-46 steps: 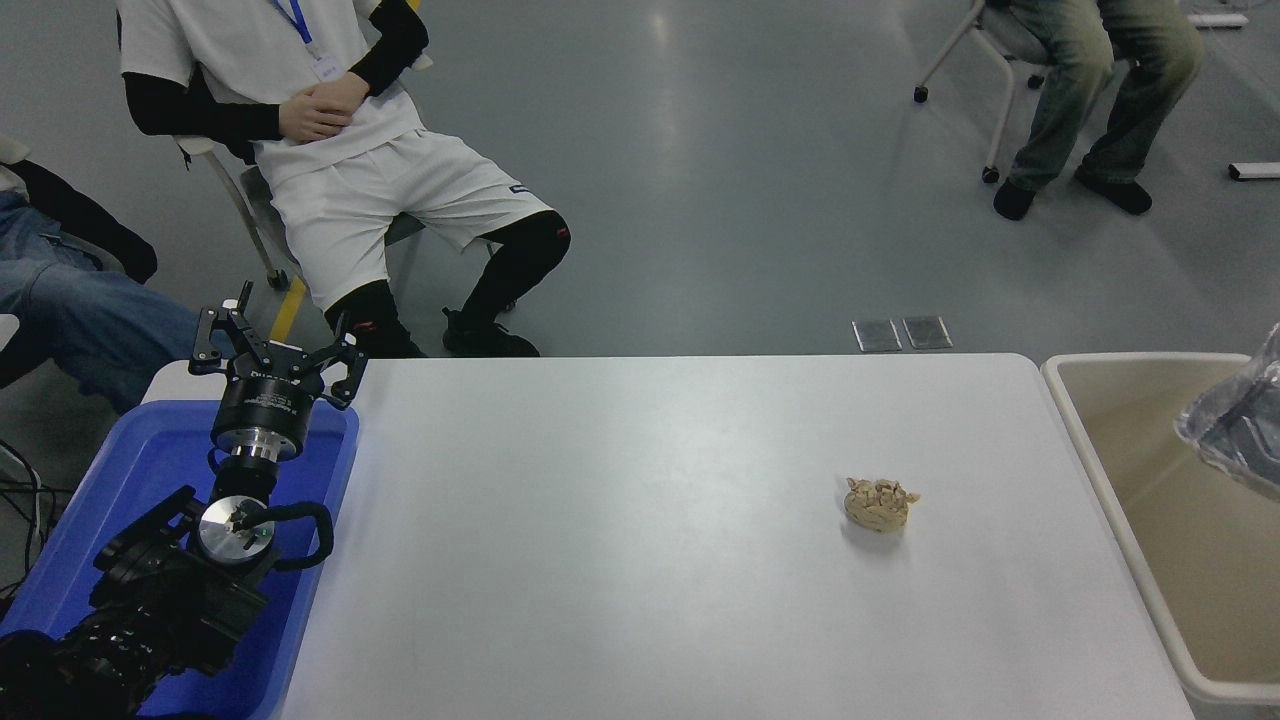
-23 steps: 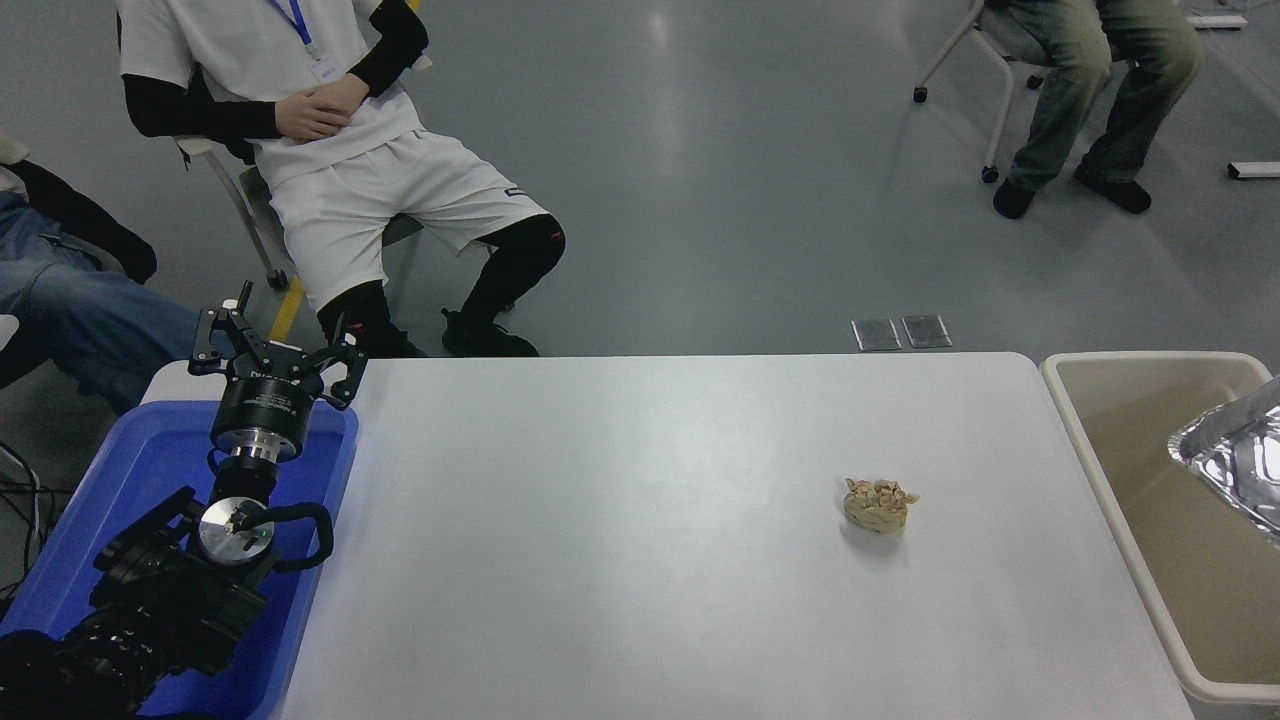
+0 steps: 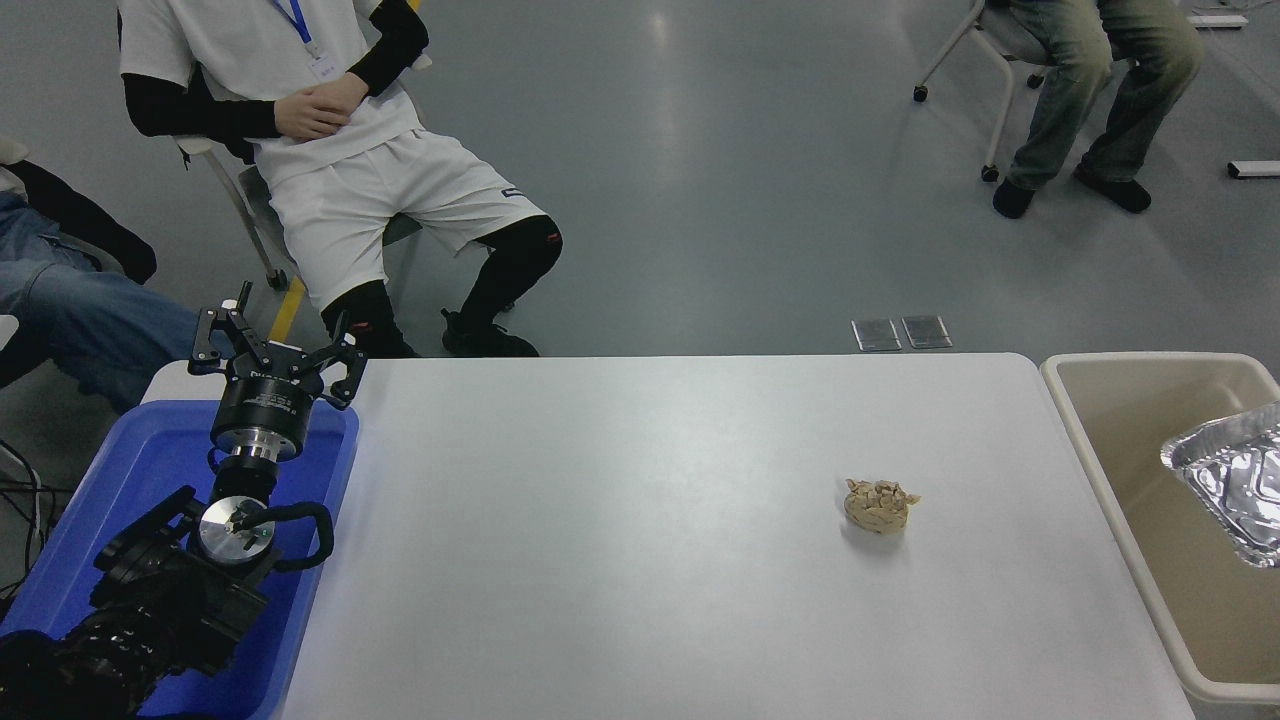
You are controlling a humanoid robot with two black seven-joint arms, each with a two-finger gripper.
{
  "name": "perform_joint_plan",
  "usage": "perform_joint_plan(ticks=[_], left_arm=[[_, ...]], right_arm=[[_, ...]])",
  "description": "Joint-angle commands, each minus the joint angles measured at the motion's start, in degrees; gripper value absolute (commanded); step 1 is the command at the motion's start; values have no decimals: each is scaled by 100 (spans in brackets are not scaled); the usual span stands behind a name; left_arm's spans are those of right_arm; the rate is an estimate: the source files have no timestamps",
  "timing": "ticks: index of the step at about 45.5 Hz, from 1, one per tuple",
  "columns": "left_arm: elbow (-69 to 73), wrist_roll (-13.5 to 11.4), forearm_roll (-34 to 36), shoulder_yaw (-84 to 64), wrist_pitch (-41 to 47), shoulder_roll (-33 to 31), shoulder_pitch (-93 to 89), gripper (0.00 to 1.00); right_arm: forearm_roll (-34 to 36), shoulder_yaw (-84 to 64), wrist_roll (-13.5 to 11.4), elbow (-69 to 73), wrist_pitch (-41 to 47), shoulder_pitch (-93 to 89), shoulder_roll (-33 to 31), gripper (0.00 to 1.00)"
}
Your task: Pick up foil plate and place in dustbin
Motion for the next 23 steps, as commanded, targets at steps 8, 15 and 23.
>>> perform_joint_plan(ticks=[8, 15, 23], left_arm=[[0, 0, 0, 0, 0, 0, 0, 99], [0, 0, 0, 0, 0, -9, 0, 99], [0, 0, 0, 0, 0, 0, 0, 99]], right_arm=[[110, 90, 5, -98, -138, -142, 31, 10], [101, 20, 5, -98, -560, -212, 40, 68], [101, 20, 14, -89, -701, -203, 110, 92]])
